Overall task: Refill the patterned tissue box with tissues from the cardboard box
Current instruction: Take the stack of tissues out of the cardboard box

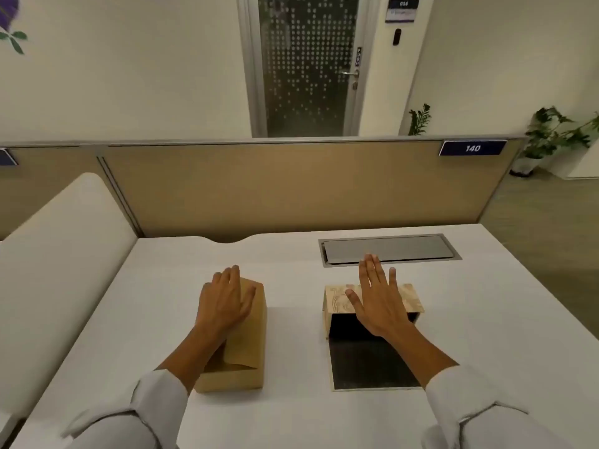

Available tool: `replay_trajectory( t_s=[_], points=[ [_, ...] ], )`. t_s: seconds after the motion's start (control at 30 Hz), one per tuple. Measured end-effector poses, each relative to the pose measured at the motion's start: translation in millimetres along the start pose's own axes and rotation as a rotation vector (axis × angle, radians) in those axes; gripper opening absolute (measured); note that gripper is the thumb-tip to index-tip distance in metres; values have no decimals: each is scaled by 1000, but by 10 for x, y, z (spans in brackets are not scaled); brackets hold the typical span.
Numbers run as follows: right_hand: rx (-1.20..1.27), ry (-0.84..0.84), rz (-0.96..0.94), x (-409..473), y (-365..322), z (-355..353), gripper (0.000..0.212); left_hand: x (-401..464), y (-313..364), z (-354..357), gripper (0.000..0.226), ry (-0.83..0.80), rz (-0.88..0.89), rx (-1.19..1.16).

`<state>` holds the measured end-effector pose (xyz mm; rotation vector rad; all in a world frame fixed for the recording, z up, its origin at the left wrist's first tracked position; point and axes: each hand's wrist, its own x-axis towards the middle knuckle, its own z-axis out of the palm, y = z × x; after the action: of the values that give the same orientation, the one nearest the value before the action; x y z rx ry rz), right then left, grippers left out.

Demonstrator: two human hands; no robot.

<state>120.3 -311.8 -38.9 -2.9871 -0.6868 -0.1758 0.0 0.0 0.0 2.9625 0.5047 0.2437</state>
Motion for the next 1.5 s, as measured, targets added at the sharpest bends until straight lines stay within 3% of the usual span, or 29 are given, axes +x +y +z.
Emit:
replay_trajectory(
  t_s=[0.13,0.23,0.3,0.4,0.47,0.53,0.6,0.73,0.83,0.9,0.97,1.07,1.17,1.27,1.37,1.43,1.5],
  points=[
    [18,5,8,26,-62,31,87,-114,62,139,70,-136,-183,-22],
    [87,29,-40,119,-212,-54,87,-212,166,186,77,-203,-315,-246],
    [178,57,-97,190,-371,-153,84,-235,236,161,66,-171,-348,-405],
    [349,69,-209,291,-686,-249,68,-298,366,76,41,-71,-326,-600],
    [492,-21,-256,366,-929,-318,56,-356,467,26,27,-55,-270,-712],
    [562,-154,-327,433,-1203,-403,45,-426,539,35,8,-136,-146,-808],
    [572,-227,-416,476,-1507,-459,37,-496,522,82,14,-249,-5,-866],
    [493,-413,-489,495,-2006,-409,29,-571,263,196,22,-410,84,-718],
    [208,-566,-449,509,-2136,-267,25,-549,-58,295,38,-407,108,-277],
    [36,-590,-472,492,-2170,-212,20,-534,-273,314,56,-418,80,-24],
    [-72,-552,-514,479,-2208,-154,17,-538,-437,256,57,-403,32,12],
    [-86,-437,-579,421,-2166,-78,23,-567,-594,102,39,-276,-38,-238],
    [74,-374,-605,403,-2073,18,50,-665,-779,-39,40,-192,-73,-579],
    [136,-354,-547,496,-2054,58,66,-815,-968,-73,45,-169,-74,-638],
    [99,-360,-484,710,-2131,111,71,-963,-1089,1,16,-297,-55,-541],
    [84,-371,-423,862,-2188,185,72,-1064,-1156,131,68,-461,-85,-361],
    [47,-411,-381,972,-2226,261,72,-1133,-1185,292,100,-454,-101,-274]
  ],
)
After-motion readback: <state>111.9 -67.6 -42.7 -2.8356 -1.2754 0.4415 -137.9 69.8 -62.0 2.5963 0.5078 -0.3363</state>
